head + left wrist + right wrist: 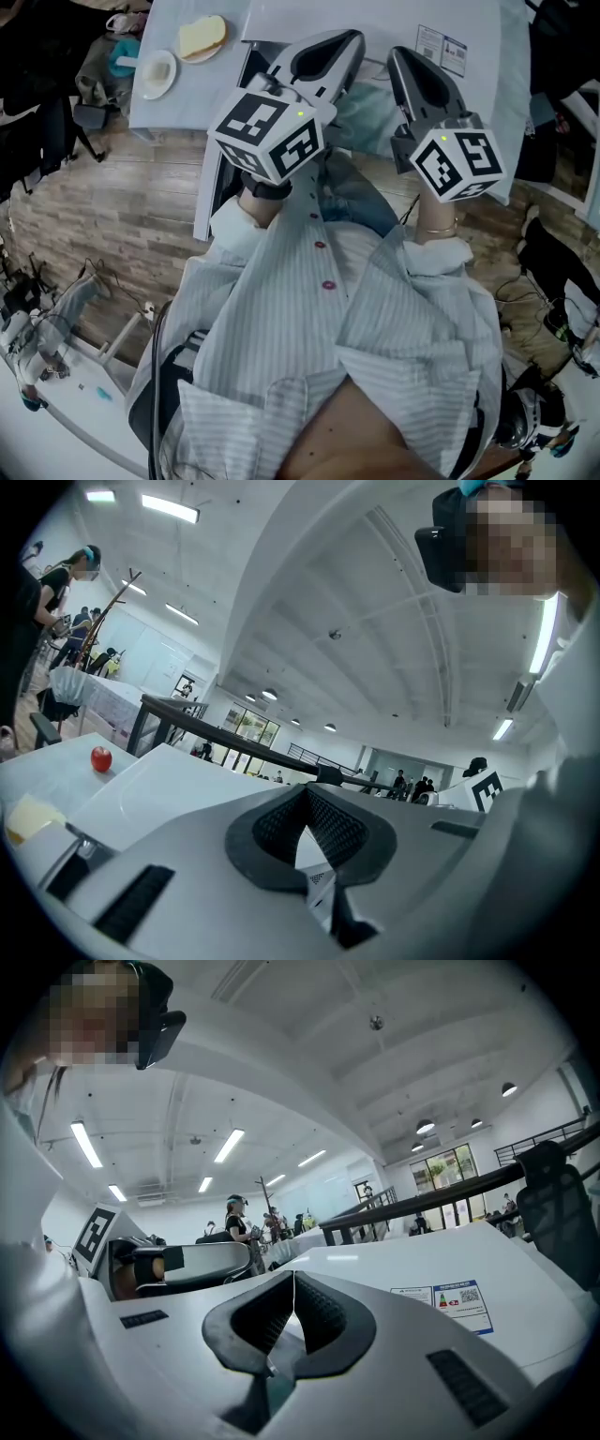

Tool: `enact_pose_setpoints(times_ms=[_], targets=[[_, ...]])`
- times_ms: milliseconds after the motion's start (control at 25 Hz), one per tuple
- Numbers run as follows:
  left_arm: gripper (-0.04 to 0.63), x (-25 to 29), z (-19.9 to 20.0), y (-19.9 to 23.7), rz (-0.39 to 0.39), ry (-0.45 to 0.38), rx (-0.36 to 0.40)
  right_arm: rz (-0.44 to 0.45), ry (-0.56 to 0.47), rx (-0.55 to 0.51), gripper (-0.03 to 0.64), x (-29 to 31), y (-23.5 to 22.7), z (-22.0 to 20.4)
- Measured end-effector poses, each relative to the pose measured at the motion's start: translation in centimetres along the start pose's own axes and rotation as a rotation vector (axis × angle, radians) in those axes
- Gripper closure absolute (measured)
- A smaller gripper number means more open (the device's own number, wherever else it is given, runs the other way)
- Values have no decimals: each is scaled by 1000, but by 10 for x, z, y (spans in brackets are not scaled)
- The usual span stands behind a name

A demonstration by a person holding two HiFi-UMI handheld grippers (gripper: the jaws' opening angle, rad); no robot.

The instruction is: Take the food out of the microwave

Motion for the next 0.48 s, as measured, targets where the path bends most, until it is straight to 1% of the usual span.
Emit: enact_pose_setpoints(times_ms=[240, 480], targets=[[588, -4, -6, 4, 13, -5, -20, -8, -12, 17, 584, 0, 1, -2], [588, -7, -12, 4, 25, -28, -34, -38, -11, 29, 584, -8, 2, -7]])
Point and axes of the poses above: the fingertips, and each gripper's own axes: x forward along the fingers, y to its left, z out of its top, the point moved 10 cm from there along -x, backward along the fingers, and after that the axes turned 11 degrees about -x, right-handed, at the moved point
